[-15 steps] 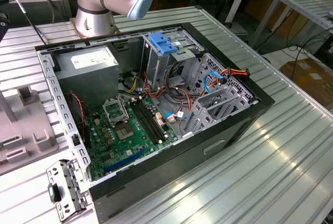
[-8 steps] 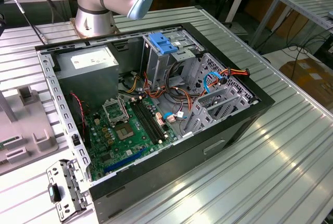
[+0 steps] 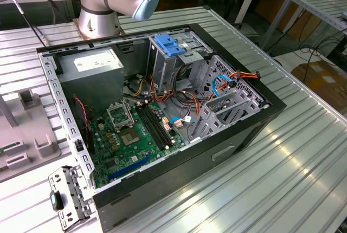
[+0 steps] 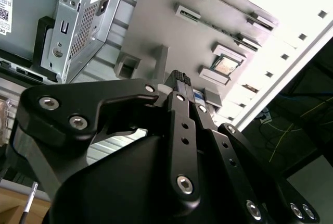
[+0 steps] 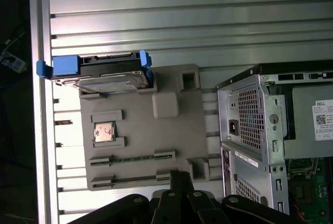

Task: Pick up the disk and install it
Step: 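Reach for the disk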

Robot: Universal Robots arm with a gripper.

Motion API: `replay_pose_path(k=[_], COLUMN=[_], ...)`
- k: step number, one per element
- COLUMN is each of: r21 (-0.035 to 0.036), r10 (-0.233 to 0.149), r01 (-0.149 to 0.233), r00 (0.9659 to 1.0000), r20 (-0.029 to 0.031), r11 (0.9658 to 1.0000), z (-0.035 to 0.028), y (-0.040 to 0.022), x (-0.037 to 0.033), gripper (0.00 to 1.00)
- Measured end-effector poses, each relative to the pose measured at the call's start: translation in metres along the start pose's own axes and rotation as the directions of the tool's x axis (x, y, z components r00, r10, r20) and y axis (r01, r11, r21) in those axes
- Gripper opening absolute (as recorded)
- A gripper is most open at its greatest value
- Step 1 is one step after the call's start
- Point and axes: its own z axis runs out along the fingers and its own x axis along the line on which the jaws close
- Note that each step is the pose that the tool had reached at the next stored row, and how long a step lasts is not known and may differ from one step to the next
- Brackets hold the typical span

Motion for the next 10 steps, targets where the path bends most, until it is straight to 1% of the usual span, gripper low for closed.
replay_pose_path(k=[10], r21=[0.0001], r10=[0.0], r01=[0.0], r00=[1.0], r20=[0.0], r11=[1.0], z=[-0.0002], y=[-0.0006], x=[0.0073], gripper=[0.11])
